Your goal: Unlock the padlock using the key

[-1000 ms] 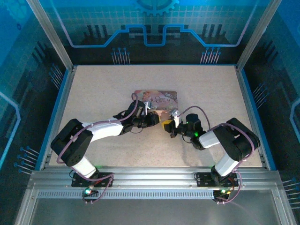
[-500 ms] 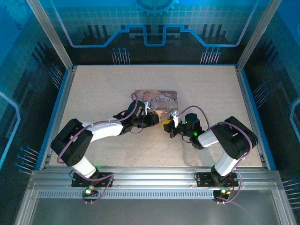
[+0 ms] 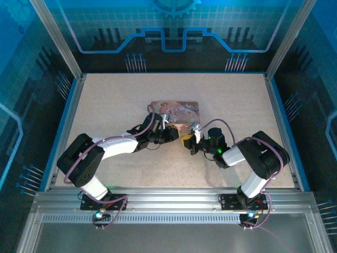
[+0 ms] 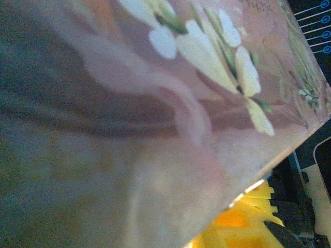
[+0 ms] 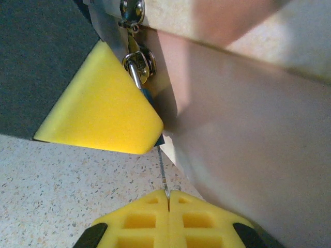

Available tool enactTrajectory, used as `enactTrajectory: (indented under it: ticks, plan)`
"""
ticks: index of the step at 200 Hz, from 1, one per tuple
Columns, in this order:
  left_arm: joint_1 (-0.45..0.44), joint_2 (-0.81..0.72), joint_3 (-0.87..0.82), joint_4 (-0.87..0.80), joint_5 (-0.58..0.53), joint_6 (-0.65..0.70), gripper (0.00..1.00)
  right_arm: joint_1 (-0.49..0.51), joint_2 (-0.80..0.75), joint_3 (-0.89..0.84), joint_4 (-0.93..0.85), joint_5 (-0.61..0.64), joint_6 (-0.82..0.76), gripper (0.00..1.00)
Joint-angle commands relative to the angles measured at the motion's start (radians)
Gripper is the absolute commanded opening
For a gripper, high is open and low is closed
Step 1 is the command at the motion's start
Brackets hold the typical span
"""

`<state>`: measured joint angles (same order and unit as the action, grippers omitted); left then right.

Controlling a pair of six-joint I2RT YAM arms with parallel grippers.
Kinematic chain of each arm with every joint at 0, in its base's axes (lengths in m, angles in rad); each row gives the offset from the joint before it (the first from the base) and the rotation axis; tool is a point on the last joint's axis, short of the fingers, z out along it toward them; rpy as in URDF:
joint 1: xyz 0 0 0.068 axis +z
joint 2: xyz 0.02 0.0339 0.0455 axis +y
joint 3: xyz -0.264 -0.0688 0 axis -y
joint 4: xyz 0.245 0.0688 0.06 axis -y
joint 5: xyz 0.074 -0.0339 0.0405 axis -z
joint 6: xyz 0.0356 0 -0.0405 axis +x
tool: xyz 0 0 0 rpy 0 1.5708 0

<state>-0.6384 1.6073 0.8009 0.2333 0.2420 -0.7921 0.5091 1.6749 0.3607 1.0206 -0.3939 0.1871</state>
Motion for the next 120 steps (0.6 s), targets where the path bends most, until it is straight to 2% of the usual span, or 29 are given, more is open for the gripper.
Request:
enactTrajectory:
  ticks: [1, 120]
  plan:
    - [-0.006, -0.046, -0.007, 0.064, 0.071, -0.016, 0.23, -0.011, -0.036, -0.010, 0.084, -0.002, 0.009, 0.00]
    - [0.000, -0.044, -0.009, 0.084, 0.089, -0.025, 0.23, -0.014, -0.061, -0.028, 0.018, -0.026, -0.016, 0.00]
